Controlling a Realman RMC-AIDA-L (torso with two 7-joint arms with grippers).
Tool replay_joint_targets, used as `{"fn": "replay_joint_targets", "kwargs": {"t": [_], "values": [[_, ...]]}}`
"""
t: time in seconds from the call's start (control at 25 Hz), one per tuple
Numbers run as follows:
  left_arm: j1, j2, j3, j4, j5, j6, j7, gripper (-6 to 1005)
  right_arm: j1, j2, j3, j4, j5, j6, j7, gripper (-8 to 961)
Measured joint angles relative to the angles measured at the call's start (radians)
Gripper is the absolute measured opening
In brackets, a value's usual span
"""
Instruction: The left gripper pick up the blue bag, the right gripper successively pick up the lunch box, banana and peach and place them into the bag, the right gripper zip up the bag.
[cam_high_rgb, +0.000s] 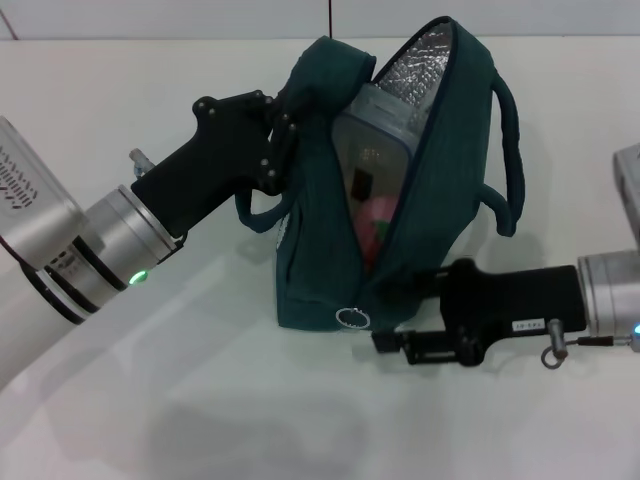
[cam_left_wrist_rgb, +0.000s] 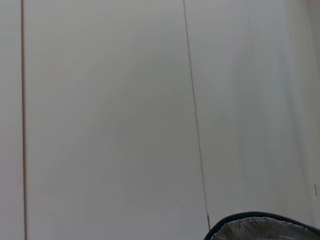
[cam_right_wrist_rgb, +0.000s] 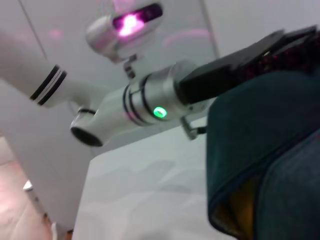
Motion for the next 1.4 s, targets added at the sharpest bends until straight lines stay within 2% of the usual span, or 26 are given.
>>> {"fn": "replay_joint_targets", "kwargs": {"t": [0.48,0.72,0.84,1.12,1.32,1.4], "values": [[-0.027,0.000,-0.002,0.000,-0.004,-0.018,0.000,56,0.013,0.000,-0.082,0.012,0.053,0.053,0.005,459],[-0.042,0.000,0.000,-0.014,-0.004,-0.022,0.001,56,0.038,0.000,-0.246,0.002,0.166,0.152,0.020,448],[-0.044,0.000,-0.001,-0.015,-0.004,-0.023,0.003,56,0.053,0.000,-0.290,0.000,0.191,0.174,0.028,443],[-0.042,0.000,-0.004,-0.015,-0.005,-0.024,0.013,56,0.056,0.000,-0.306,-0.013,0.231,0.201,0.028,430],[-0.041,0.000,-0.006,-0.015,-0.005,-0.029,0.014,56,0.056,0.000,-0.327,-0.021,0.246,0.223,0.026,191],[-0.042,0.000,-0.006,-0.015,-0.006,-0.036,0.014,56,0.049,0.000,-0.345,-0.041,0.261,0.281,0.024,140]]}}
